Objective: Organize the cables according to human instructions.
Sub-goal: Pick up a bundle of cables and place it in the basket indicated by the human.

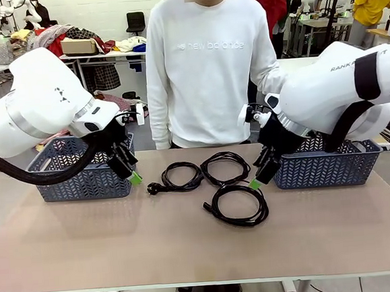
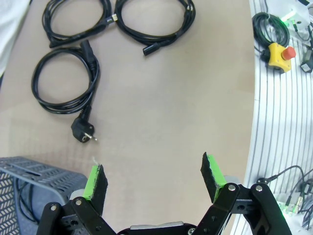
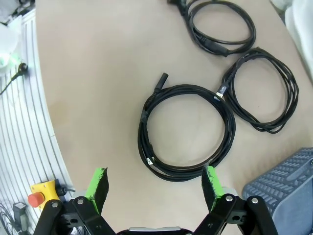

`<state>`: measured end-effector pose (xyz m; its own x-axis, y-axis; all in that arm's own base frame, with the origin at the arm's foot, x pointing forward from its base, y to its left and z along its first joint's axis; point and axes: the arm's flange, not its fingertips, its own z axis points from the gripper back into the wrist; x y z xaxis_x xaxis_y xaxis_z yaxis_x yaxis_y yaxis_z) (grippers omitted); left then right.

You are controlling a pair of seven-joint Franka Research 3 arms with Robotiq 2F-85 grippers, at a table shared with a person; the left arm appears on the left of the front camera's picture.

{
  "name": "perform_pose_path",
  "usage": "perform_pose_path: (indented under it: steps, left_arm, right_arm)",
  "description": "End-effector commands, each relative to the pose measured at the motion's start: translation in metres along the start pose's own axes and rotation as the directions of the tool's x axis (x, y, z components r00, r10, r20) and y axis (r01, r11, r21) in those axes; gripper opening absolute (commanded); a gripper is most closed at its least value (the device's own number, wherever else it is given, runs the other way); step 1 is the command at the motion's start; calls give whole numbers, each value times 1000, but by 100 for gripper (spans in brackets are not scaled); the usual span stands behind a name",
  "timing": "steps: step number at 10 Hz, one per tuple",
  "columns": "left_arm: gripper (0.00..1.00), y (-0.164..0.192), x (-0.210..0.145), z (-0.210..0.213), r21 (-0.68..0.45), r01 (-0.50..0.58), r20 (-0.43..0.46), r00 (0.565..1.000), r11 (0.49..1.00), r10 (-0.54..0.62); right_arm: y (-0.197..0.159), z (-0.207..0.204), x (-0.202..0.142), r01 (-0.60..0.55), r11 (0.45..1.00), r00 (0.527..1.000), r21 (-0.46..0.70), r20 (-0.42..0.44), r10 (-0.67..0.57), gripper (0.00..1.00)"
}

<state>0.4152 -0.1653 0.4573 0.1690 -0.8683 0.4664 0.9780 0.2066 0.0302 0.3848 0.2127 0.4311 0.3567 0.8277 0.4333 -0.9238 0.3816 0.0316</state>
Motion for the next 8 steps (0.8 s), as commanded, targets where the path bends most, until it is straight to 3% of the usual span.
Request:
perform_pose_path:
  steps: [1,5,8]
  left_arm:
    - [100,2,0,2,-3,-2,0,1000,1000,2]
    - [100,2,0,2,-3,-2,0,1000,1000,2]
    - [100,2,0,2,-3,-2,0,1000,1000,2]
  right_arm:
    - [-1,3,-1,-1,1000,1000,-1,8,1,100]
    - [-1,1,-1,2,1000,1000,-2,2,-2,100]
    - [3,-15,18,45,999,991,31,-130,-41,100]
